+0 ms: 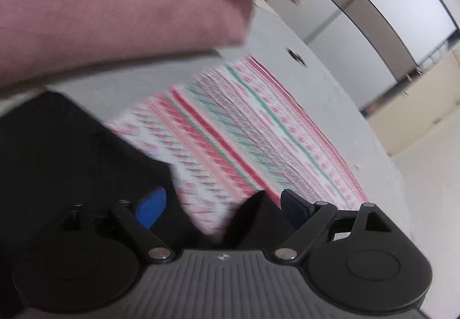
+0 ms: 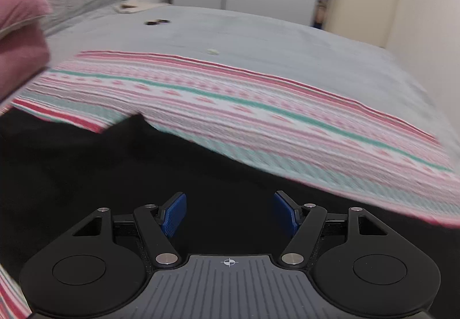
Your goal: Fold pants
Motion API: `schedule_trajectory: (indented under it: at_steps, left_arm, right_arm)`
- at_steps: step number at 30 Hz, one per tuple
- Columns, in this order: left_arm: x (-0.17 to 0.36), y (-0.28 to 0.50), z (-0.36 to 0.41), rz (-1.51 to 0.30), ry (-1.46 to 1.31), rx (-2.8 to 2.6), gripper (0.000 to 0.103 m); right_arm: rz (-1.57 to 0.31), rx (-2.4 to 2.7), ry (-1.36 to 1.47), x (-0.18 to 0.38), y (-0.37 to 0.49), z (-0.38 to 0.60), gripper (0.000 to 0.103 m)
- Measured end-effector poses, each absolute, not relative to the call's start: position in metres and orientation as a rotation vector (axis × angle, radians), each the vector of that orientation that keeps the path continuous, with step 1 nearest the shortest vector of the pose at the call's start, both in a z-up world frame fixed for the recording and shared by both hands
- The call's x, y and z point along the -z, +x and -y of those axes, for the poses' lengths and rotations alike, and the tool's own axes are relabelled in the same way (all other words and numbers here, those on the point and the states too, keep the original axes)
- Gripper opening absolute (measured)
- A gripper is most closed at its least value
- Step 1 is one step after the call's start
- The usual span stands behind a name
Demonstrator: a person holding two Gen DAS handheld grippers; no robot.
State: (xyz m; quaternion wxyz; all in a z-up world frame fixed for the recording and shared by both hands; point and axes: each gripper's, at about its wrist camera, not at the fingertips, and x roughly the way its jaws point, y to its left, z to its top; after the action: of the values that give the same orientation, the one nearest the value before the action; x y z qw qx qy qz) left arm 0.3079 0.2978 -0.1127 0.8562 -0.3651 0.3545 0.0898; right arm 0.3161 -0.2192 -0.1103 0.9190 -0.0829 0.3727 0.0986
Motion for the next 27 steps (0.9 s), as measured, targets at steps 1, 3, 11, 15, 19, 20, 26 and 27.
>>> schedule_trajectory:
  at_steps: [1,3,11,15,19,20,26,27]
  left_arm:
    - [0.118,0.318,-0.296,-0.762,-0.774,-0.156,0.103]
    - [0.134,0.342,-0.283,-0.837,-0.784,-0.098,0.103]
    - [0.153,0.376,-0.251,-0.925,-0.686,-0.089,0.072]
    - [0.157,0.378,-0.244,-0.935,-0.593,-0.125,0.032]
    - [0.139,0.360,-0.249,-0.880,-0.649,-0.167,0.026]
    - [0.129,0.356,-0.246,-0.851,-0.642,-0.187,0.026]
    - [0.111,0.346,-0.224,-0.778,-0.510,-0.262,0.026]
    - [0.118,0.348,-0.228,-0.800,-0.524,-0.281,0.026]
  right_arm:
    - [-0.774,-0.223,-0.163,0.111,0.328,0.211,0.067]
    - [-0.788,-0.235,-0.154,0.112,0.354,0.196,0.067]
    - [-0.823,-0.399,-0.185,0.126,0.423,0.136,0.067]
    - [-0.868,-0.447,-0.131,0.146,0.456,0.115,0.058]
    - [-0.928,-0.539,-0.194,0.166,0.462,0.092,0.004]
    - [-0.899,-0.543,-0.239,0.165,0.458,0.086,0.001]
    - [-0.748,-0.431,-0.284,0.151,0.450,0.082,0.000]
    - [-0.740,-0.375,-0.326,0.157,0.454,0.078,0.000]
